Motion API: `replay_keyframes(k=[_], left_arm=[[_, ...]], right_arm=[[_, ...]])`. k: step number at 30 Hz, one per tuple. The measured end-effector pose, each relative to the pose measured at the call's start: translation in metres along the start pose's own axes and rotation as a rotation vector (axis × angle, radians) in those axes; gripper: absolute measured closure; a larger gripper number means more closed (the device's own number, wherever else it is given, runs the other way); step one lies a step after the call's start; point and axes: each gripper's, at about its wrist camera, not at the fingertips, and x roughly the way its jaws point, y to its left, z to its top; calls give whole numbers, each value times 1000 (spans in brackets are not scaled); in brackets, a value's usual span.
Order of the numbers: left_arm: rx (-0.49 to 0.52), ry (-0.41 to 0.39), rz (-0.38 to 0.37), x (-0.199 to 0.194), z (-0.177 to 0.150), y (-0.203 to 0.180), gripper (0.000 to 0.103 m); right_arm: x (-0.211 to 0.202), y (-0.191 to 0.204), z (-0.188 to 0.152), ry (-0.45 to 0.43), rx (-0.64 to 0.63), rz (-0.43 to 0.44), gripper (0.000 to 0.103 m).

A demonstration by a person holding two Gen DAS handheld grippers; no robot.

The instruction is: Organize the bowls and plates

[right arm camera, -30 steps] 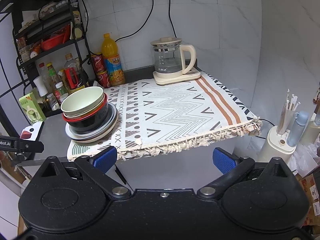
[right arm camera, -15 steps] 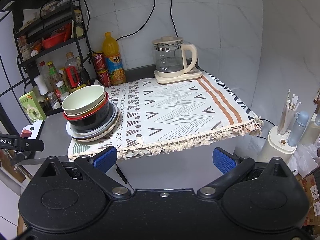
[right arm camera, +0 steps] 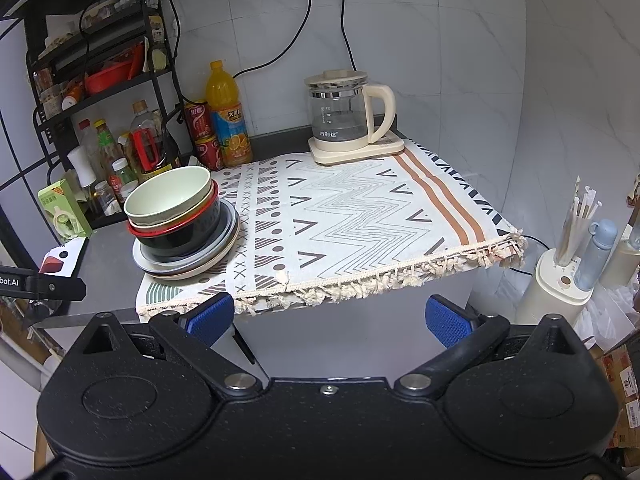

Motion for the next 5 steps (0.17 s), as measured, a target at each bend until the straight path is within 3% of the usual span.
replay_keyframes(k=[5], left_arm=[[-12,17,7,-2,-1,4,1]], right_arm=[[0,2,1,3,-6,13,0]])
